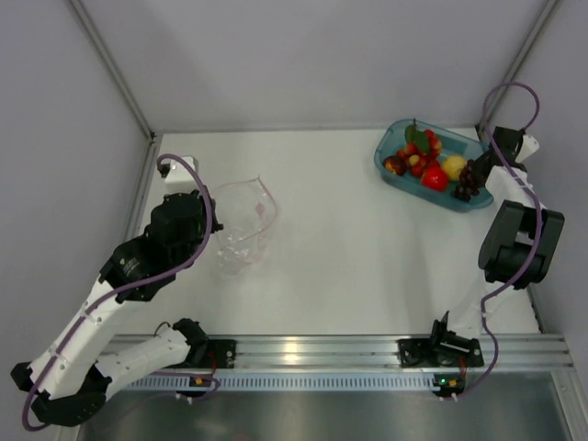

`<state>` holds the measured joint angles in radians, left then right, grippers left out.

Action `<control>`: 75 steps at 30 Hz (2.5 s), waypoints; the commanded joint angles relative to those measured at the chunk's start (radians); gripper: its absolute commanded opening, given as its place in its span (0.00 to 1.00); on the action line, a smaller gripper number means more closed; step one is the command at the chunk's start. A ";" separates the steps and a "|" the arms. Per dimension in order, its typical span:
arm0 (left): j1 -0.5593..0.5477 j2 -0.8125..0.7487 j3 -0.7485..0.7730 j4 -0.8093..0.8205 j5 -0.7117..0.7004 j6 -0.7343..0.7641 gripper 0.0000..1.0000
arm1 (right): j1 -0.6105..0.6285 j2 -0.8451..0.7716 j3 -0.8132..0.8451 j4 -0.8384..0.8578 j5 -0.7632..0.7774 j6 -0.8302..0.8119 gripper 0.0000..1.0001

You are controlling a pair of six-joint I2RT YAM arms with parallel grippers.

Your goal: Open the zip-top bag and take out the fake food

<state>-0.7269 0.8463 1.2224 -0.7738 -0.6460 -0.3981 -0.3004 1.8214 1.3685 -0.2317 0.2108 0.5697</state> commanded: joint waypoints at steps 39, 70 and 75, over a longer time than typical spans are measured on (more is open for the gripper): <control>0.004 0.545 0.204 -0.004 -0.252 0.030 0.00 | 0.466 -1.022 -0.416 -0.267 -0.179 -0.171 0.99; 0.023 0.039 -0.078 0.185 -0.147 0.091 0.98 | 0.466 -1.212 -0.330 -0.541 -0.071 -0.370 0.99; 0.023 -0.240 -0.228 0.174 -0.106 0.160 0.98 | 0.466 -1.266 -0.356 -0.554 -0.068 -0.402 0.99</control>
<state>-0.7067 0.7341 1.0687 -0.6075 -0.7525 -0.3130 0.1555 0.5919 1.0019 -0.7410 0.1375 0.2081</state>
